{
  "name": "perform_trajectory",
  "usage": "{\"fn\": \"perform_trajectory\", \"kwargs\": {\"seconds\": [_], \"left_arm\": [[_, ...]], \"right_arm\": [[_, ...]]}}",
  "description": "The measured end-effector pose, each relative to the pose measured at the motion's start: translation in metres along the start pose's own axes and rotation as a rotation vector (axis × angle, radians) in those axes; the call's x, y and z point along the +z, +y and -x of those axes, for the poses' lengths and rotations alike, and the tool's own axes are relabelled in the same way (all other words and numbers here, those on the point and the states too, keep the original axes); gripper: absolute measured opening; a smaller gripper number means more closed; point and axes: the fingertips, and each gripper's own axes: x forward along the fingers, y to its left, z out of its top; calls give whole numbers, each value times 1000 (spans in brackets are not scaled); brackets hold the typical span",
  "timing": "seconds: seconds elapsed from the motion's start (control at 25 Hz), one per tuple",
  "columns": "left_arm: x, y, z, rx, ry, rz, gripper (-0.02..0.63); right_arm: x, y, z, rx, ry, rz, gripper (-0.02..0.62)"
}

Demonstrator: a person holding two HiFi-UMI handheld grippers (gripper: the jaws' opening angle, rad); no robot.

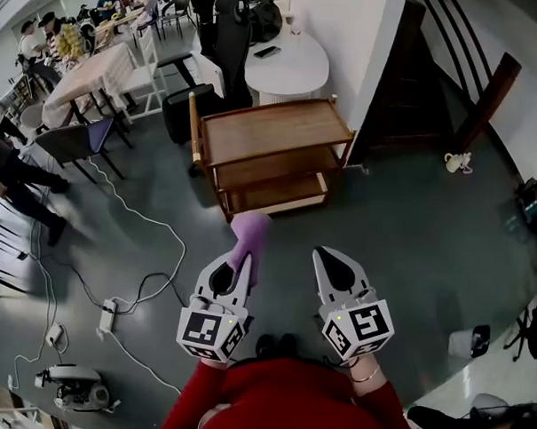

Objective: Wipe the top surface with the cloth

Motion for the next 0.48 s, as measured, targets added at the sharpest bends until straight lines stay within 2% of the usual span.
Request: {"fn": "perform_trajectory", "kwargs": {"seconds": [0.24,0.48], "left_arm": [[-1,3,2,-17,13,-1,54],[-4,16,-7,-34,20,1,54]], "right_arm": [[-6,-4,4,-30,2,-46,11],[-14,-26,3,-111,24,-78,11]]}}
